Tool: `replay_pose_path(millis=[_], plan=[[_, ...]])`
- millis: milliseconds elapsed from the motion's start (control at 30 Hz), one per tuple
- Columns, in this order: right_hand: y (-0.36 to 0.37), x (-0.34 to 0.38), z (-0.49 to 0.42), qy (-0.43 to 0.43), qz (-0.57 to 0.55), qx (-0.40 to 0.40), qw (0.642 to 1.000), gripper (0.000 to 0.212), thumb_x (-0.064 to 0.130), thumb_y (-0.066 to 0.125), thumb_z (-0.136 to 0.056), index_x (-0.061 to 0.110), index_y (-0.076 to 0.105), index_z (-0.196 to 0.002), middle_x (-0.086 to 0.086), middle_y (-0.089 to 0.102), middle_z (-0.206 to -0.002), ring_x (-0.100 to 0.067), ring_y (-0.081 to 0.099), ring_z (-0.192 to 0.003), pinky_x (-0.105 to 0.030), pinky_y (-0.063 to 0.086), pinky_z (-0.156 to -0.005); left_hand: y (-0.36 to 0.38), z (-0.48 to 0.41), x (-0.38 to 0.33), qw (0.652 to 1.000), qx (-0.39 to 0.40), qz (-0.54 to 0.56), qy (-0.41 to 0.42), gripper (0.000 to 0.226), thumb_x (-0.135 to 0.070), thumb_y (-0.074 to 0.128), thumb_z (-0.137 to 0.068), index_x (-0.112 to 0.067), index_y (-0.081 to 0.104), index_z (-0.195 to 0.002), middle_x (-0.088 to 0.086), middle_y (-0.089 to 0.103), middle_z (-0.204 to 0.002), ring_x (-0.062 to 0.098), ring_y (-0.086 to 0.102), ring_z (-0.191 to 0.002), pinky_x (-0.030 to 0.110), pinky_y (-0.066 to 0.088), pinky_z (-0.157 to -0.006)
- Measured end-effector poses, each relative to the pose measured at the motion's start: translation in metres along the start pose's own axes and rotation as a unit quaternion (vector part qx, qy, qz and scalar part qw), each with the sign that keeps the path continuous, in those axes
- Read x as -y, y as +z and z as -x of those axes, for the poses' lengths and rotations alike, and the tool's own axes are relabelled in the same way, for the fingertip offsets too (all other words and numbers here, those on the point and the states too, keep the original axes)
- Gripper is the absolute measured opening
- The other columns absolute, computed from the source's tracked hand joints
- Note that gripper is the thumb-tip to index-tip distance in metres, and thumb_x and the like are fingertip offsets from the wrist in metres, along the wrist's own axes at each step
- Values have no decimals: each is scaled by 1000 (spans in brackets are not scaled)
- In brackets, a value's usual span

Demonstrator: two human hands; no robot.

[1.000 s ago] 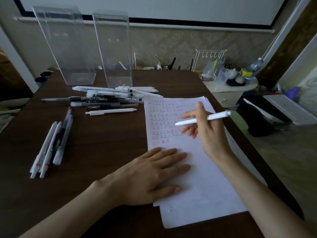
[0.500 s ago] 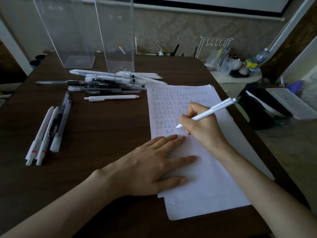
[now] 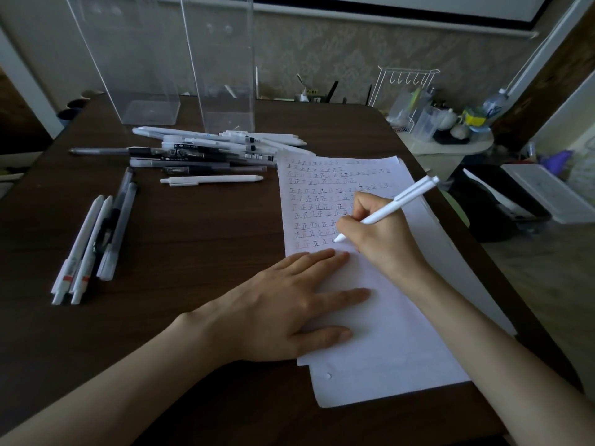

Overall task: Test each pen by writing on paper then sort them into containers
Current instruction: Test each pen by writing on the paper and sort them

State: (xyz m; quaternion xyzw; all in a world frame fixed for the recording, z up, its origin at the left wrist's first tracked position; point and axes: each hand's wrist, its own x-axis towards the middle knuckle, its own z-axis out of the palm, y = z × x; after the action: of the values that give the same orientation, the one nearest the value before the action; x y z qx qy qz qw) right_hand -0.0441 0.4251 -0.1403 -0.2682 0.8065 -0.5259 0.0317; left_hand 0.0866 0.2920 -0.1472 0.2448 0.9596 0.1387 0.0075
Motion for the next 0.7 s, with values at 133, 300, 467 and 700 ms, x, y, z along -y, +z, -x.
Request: replay_pose_path(millis=[133, 300, 467, 700], plan=[[0, -1, 0, -2, -4, -3, 1000, 38, -4, 57, -79, 12, 30, -58, 9, 32, -39, 3, 48, -39, -19, 30, -46, 0, 0, 1, 1000, -5, -3, 3, 55, -59, 27, -94, -40, 23, -146, 10, 10, -156, 22, 6, -144, 30, 3, -112], [0, 0, 1, -4, -9, -2, 1000, 35, -4, 58, -79, 9, 33, -58, 8, 33, -41, 3, 50, -39, -24, 35, -49, 0, 1, 1, 1000, 0, 0, 6, 56, -59, 26, -94, -41, 20, -146, 7, 6, -157, 19, 1, -144, 23, -8, -108], [1, 2, 2, -2, -7, 2, 1000, 33, -4, 58, -78, 8, 33, -58, 4, 32, -44, 2, 49, -38, -30, 37, -54, 1, 0, 2, 1000, -5, -6, 5, 56, -60, 24, -93, -39, 22, -146, 9, 9, -157, 21, 5, -144, 29, 0, -112], [1, -3, 0, -3, -5, 9, 1000, 36, -1, 59, -77, 12, 32, -56, 3, 33, -47, -2, 41, -39, -20, 32, -49, 2, 1, 1, 1000, -16, -3, 9, 56, -59, 27, -94, -38, 24, -146, 10, 12, -156, 23, 8, -144, 34, 10, -114]])
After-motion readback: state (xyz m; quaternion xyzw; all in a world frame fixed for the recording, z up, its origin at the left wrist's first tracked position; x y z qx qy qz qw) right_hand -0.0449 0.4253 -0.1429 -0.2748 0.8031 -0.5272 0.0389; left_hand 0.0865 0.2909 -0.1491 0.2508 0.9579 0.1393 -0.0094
